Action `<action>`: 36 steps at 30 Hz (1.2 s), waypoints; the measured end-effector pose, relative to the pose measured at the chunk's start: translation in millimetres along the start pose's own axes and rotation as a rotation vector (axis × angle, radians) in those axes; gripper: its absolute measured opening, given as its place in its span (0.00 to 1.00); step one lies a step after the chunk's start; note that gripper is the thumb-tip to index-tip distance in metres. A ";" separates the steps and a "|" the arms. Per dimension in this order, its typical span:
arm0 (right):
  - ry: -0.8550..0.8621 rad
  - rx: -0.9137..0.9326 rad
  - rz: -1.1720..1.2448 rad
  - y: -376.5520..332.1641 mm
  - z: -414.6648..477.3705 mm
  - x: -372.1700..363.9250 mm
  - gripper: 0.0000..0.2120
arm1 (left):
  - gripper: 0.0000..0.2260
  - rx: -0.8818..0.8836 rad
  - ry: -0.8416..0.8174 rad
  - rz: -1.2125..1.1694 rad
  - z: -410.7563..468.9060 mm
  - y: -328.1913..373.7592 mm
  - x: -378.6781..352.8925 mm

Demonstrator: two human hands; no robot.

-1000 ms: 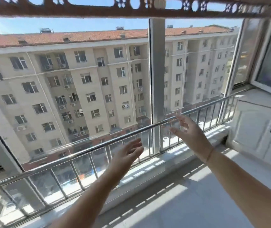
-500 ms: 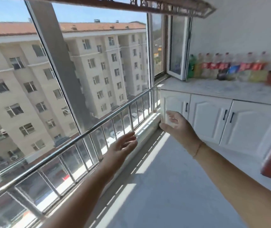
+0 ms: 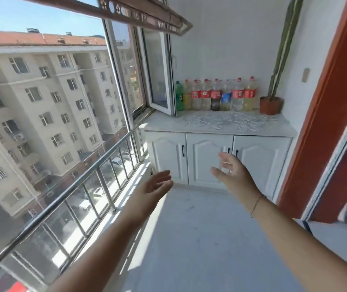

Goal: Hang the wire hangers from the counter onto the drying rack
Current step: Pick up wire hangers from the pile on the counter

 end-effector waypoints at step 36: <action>0.135 -0.221 -0.085 299.2 605.0 210.1 0.16 | 0.16 0.127 -0.119 -0.051 681.7 -105.3 -267.3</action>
Point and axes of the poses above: each hand's wrist, its own z-axis towards the middle knuckle, its own x-axis out of the back of the hand, y = z × x, the point moved 8 cm from there along z, towards the middle knuckle
